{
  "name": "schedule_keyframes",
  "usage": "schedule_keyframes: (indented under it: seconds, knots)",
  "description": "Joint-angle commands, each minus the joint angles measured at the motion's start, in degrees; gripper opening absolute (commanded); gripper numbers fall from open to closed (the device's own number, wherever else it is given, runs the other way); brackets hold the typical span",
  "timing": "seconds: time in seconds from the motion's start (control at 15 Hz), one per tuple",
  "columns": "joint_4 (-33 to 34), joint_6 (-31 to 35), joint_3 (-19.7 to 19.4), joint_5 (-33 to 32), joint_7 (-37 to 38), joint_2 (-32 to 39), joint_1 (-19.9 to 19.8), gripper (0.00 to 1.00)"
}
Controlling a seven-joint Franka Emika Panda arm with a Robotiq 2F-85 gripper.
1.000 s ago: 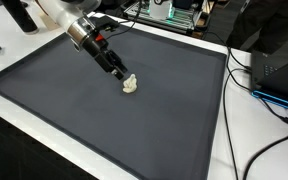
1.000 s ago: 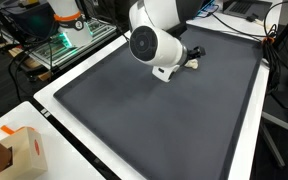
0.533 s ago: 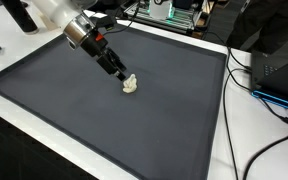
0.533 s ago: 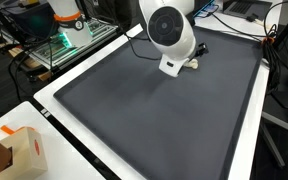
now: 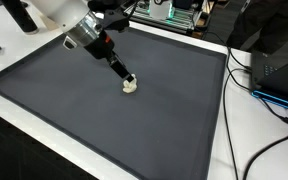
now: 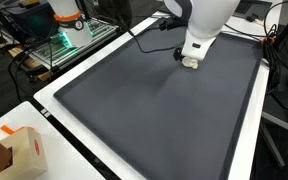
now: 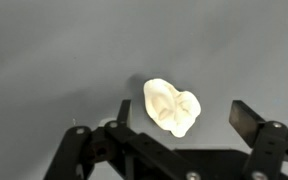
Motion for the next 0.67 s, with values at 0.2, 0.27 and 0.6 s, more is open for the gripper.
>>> schedule_keyframes:
  seconds: [0.2, 0.27, 0.6]
  knots:
    - [13.20, -9.11, -0.47, -18.82, 6.06, 6.10, 6.65, 1.00]
    - [15.12, -10.48, -0.49, -21.32, 6.39, 6.95, 7.88, 1.00]
    - [23.34, -15.81, -0.90, -33.10, 6.17, 11.19, 14.09, 1.00]
